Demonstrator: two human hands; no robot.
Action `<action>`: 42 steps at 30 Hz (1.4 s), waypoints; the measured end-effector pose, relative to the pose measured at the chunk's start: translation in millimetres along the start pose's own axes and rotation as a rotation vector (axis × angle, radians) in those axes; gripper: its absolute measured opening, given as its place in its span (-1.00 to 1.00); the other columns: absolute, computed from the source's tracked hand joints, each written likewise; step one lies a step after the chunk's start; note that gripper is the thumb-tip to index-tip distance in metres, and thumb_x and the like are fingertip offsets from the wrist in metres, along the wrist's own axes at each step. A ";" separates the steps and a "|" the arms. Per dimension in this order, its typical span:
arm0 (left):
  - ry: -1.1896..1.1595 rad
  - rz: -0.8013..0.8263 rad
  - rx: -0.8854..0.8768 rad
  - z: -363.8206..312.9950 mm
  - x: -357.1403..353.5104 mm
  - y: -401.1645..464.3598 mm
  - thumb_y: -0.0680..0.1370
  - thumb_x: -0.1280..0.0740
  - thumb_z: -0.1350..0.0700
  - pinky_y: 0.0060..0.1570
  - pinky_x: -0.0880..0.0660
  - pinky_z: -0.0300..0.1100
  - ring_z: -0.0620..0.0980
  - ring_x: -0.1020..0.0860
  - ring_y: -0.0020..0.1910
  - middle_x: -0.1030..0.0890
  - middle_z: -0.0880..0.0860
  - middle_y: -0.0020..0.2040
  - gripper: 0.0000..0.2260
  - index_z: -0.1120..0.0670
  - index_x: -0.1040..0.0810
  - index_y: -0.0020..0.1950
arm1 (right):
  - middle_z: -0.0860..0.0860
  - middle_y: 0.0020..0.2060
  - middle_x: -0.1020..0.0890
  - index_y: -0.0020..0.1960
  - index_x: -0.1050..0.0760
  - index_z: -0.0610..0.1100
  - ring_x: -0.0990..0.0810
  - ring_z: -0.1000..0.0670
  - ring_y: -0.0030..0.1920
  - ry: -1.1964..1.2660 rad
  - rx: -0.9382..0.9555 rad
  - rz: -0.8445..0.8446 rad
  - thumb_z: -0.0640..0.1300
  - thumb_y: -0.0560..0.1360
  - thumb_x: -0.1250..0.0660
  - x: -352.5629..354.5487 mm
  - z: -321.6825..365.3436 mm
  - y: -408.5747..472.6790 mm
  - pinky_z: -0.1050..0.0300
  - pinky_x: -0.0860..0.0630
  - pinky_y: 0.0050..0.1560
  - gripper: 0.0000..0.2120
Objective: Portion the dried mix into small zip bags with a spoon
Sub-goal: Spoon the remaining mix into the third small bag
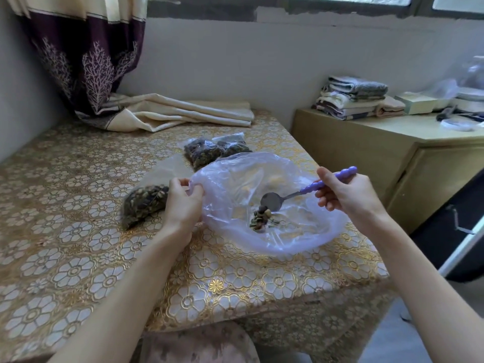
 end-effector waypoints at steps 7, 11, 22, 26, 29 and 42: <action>0.076 -0.107 -0.053 1.1 -11.1 -0.6 0.59 -0.15 0.12 -0.44 -0.32 -0.22 -0.10 -0.41 -0.36 -0.45 0.00 -0.25 -0.92 0.01 -0.31 -0.11 | -0.05 -0.54 -0.58 -0.45 -0.62 -0.17 -0.50 0.06 -0.56 -0.012 -0.004 0.058 0.02 0.51 -0.30 -4.0 -3.4 -4.2 0.31 -0.38 -0.59 -0.57; 0.076 -0.164 -0.063 0.4 -11.2 -0.6 0.59 -0.15 0.13 -0.48 -0.27 -0.27 -0.13 -0.37 -0.39 -0.40 -0.04 -0.29 -0.97 0.05 -0.33 -0.04 | -0.05 -0.54 -0.58 -0.35 -0.59 -0.22 -0.49 0.08 -0.57 0.037 -0.013 0.057 0.08 0.43 -0.31 -2.5 -4.0 -4.2 0.32 -0.36 -0.60 -0.62; 0.072 -0.168 -0.135 -19.0 -8.6 4.8 0.60 -0.13 0.08 -0.42 -0.30 -0.22 -0.12 -0.42 -0.32 -0.45 -0.02 -0.22 -0.91 0.07 -0.30 0.05 | -0.03 -0.59 -0.53 -0.42 -0.56 -0.18 -0.41 0.08 -0.62 -0.010 0.026 -0.073 -0.03 0.54 -0.29 1.8 -0.8 -5.6 0.33 -0.26 -0.64 -0.59; 0.079 -0.114 -0.220 -31.6 -10.4 5.3 0.60 -0.15 0.06 -0.39 -0.34 -0.24 -0.12 -0.45 -0.29 -0.47 0.00 -0.18 -0.91 0.05 -0.30 0.04 | -0.03 -0.61 -0.54 -0.51 -0.53 -0.19 -0.35 0.10 -0.65 -0.023 -0.011 -0.083 -0.04 0.55 -0.27 1.1 0.4 -7.1 0.35 -0.19 -0.65 -0.51; 0.078 -0.096 -0.280 -39.2 -13.6 3.6 0.59 -0.16 0.06 -0.36 -0.39 -0.20 -0.07 -0.46 -0.30 -0.49 0.03 -0.18 -0.92 0.04 -0.30 0.02 | -0.03 -0.62 -0.52 -0.48 -0.53 -0.21 -0.35 0.10 -0.66 -0.043 -0.075 -0.118 -0.03 0.54 -0.29 -2.3 -6.9 -8.4 0.34 -0.19 -0.67 -0.54; 0.036 0.051 -0.403 -61.2 -22.9 -12.2 0.59 -0.18 0.07 -0.16 -0.49 0.03 -0.01 -0.47 -0.20 -0.48 0.13 -0.08 -0.92 0.04 -0.31 0.03 | -0.08 -0.59 -0.58 -0.32 -0.51 -0.31 -0.57 0.08 -0.58 0.230 -0.335 -0.129 -0.11 0.55 -0.30 -26.8 -19.5 -9.5 0.34 -0.47 -0.56 -0.65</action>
Point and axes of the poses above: each hand's wrist, its own y-axis towards the middle knuckle, its own x-axis out of the back of the hand, z = x × y, the point moved 2 cm from there along y, towards the middle knuckle
